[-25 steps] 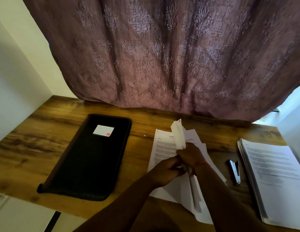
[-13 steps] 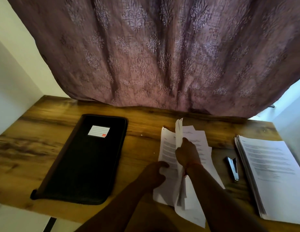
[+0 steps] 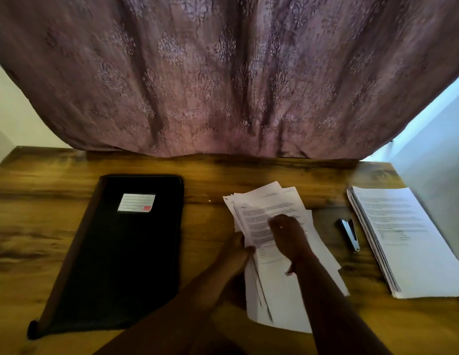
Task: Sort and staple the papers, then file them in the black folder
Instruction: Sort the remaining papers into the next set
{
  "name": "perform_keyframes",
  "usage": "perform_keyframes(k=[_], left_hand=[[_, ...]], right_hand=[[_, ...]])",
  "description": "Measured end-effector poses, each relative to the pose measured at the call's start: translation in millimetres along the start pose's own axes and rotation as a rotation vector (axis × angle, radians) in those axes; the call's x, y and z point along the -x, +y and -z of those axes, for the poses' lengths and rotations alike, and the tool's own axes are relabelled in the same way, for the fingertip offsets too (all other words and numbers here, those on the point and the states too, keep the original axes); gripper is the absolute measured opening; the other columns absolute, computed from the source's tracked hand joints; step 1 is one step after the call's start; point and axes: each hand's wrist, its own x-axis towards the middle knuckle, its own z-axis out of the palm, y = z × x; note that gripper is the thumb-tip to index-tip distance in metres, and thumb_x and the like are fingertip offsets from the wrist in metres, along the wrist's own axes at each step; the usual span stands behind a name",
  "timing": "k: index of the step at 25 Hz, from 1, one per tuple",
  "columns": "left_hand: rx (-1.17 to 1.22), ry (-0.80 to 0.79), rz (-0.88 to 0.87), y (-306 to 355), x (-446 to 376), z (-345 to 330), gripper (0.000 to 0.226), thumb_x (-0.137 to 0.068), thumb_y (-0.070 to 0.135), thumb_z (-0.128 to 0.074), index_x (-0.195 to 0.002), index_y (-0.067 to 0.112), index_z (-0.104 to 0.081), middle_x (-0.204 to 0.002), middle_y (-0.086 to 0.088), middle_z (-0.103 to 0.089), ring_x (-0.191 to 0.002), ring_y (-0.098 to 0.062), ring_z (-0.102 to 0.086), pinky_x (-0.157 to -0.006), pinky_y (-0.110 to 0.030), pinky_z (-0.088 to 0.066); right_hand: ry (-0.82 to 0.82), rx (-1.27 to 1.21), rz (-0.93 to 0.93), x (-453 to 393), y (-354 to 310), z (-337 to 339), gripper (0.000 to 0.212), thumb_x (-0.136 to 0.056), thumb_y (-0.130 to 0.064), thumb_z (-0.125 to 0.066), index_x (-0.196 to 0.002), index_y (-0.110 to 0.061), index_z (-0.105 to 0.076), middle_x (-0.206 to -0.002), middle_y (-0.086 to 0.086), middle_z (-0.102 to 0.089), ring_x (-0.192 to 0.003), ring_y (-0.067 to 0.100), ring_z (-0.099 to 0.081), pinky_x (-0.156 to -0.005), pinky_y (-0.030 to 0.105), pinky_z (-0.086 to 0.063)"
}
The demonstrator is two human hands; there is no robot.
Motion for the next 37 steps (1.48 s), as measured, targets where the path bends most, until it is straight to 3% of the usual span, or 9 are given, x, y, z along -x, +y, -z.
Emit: perform_keyframes(k=[2,4,12,18,22,24,26,31,37], left_hand=[[0.001,0.012,-0.018,-3.2,2.1,0.2,0.044,-0.095,0.01,-0.058,-0.136,0.023,-0.05,-0.13,0.001,-0.061,-0.108,-0.013,-0.059,-0.07,-0.016,-0.049],[0.035,0.056,-0.027,-3.6,4.1,-1.8,0.044,-0.096,0.012,-0.057,-0.138,0.024,-0.048,-0.131,0.001,-0.06,-0.104,-0.011,-0.058,-0.066,-0.013,-0.046],[0.175,0.262,-0.111,-16.6,5.3,-20.8,0.054,-0.095,0.007,-0.059,-0.143,0.02,-0.039,-0.127,0.003,-0.054,-0.103,-0.009,-0.053,-0.067,-0.011,-0.044],[0.264,0.33,-0.069,-8.3,10.1,-29.6,0.046,-0.093,0.005,-0.062,-0.135,0.018,-0.049,-0.126,-0.006,-0.06,-0.107,-0.02,-0.058,-0.087,-0.035,-0.051],[0.289,0.34,-0.136,7.5,26.0,-29.7,0.027,-0.094,0.012,-0.061,-0.116,0.028,-0.058,-0.122,-0.004,-0.067,-0.105,-0.023,-0.065,-0.094,-0.047,-0.054],[0.365,0.357,-0.176,21.0,40.1,-29.0,0.026,-0.093,0.014,-0.063,-0.116,0.027,-0.059,-0.114,-0.001,-0.07,-0.101,-0.025,-0.069,-0.089,-0.048,-0.056],[0.457,0.354,-0.244,33.0,51.2,-25.2,0.028,-0.093,0.007,-0.063,-0.118,0.02,-0.061,-0.111,-0.001,-0.073,-0.098,-0.027,-0.071,-0.085,-0.047,-0.058],[0.388,0.439,-0.383,64.1,69.1,-18.2,0.029,-0.093,0.007,-0.065,-0.114,0.027,-0.063,-0.114,0.009,-0.071,-0.106,-0.018,-0.068,-0.096,-0.041,-0.053],[0.408,0.472,-0.487,80.4,72.5,8.9,0.031,-0.095,0.016,-0.064,-0.125,0.021,-0.06,-0.122,0.003,-0.068,-0.11,-0.015,-0.065,-0.097,-0.039,-0.053]], right_hand=[[0.203,0.182,-0.125,5.5,32.2,14.4,0.041,-0.095,-0.038,-0.055,-0.131,-0.018,-0.05,-0.137,0.012,-0.047,-0.125,0.034,-0.048,-0.103,0.05,-0.045],[0.212,0.354,-0.197,10.7,62.8,27.0,0.059,-0.092,-0.042,-0.058,-0.14,-0.014,-0.038,-0.145,0.016,-0.039,-0.132,0.039,-0.04,-0.106,0.054,-0.04],[-0.045,0.214,-0.078,21.0,73.0,32.6,0.047,-0.093,-0.031,-0.061,-0.132,-0.012,-0.041,-0.126,0.011,-0.058,-0.107,0.029,-0.062,-0.085,0.04,-0.055],[-0.201,0.226,0.033,18.3,83.5,52.1,0.029,-0.102,-0.025,-0.045,-0.127,-0.013,-0.05,-0.129,0.01,-0.058,-0.113,0.026,-0.058,-0.092,0.037,-0.051],[-0.055,0.01,0.053,16.2,85.1,68.3,0.042,-0.091,-0.043,-0.061,-0.118,-0.012,-0.053,-0.119,0.011,-0.061,-0.103,0.028,-0.061,-0.083,0.04,-0.055],[-0.002,-0.372,0.094,19.0,79.9,89.0,0.04,-0.086,-0.042,-0.07,-0.114,-0.02,-0.053,-0.113,0.003,-0.065,-0.097,0.021,-0.067,-0.07,0.032,-0.057],[-0.167,-0.735,0.124,20.5,68.4,109.4,0.033,-0.09,-0.027,-0.069,-0.119,-0.02,-0.057,-0.112,-0.002,-0.07,-0.093,0.012,-0.071,-0.066,0.022,-0.057],[-0.268,-0.881,0.306,10.6,30.6,127.3,0.031,-0.091,-0.021,-0.067,-0.122,-0.014,-0.065,-0.118,0.007,-0.07,-0.109,0.028,-0.067,-0.095,0.052,-0.052],[-0.105,-0.842,0.46,20.2,-6.8,116.8,0.02,-0.091,-0.019,-0.067,-0.109,-0.027,-0.067,-0.111,-0.003,-0.072,-0.102,0.012,-0.068,-0.088,0.033,-0.056]])
